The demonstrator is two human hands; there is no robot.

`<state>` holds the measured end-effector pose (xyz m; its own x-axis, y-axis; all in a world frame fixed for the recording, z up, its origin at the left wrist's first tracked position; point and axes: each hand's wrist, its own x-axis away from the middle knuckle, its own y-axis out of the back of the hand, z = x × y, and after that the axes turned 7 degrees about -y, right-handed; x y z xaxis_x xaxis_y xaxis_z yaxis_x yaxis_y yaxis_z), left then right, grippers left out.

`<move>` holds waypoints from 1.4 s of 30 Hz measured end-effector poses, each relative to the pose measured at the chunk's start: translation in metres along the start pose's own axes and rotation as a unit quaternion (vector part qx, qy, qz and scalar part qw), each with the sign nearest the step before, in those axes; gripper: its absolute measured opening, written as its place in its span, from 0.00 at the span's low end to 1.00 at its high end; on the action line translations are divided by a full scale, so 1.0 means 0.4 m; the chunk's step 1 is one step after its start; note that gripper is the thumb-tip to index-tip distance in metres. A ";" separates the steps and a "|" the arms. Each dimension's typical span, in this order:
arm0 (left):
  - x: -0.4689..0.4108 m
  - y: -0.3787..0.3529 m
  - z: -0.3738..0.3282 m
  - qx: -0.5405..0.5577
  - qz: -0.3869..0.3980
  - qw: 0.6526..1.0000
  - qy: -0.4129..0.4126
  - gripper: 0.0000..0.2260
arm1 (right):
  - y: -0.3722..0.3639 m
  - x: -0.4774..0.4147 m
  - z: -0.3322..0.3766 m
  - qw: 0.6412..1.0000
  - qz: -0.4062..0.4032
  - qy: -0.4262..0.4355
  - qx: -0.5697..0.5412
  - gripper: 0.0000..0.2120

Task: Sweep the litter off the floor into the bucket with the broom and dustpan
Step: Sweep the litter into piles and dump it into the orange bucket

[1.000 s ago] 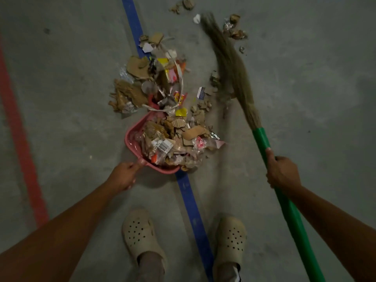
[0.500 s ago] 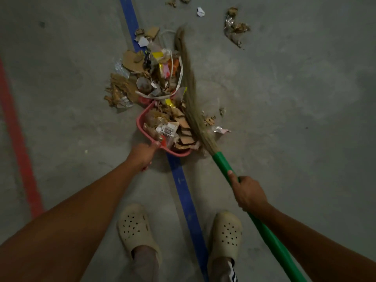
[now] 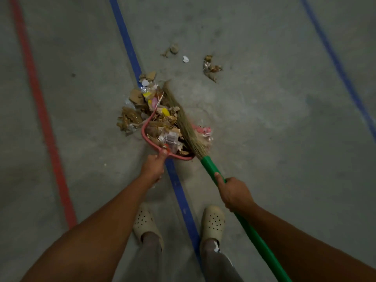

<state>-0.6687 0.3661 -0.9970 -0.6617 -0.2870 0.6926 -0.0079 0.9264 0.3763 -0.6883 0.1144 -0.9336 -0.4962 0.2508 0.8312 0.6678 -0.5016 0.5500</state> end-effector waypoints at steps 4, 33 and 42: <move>0.209 0.040 -0.163 0.025 -0.015 0.999 -0.021 0.24 | 0.157 0.187 -0.019 0.999 -0.019 0.033 -0.017 0.32; 1.443 0.373 -0.173 0.146 -0.110 0.977 -0.112 0.23 | 0.169 1.345 -0.384 0.983 -0.050 0.123 -0.128 0.27; 1.667 0.360 -0.017 0.174 -0.135 0.969 -0.109 0.23 | 0.071 1.471 -0.536 0.981 -0.062 0.158 -0.094 0.26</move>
<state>-1.1060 0.3067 -0.4768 -0.7432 -0.5067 0.4369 -0.4293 0.8620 0.2695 -1.0802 0.0704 -0.4462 -0.7339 0.0640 0.6762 0.4932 -0.6343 0.5953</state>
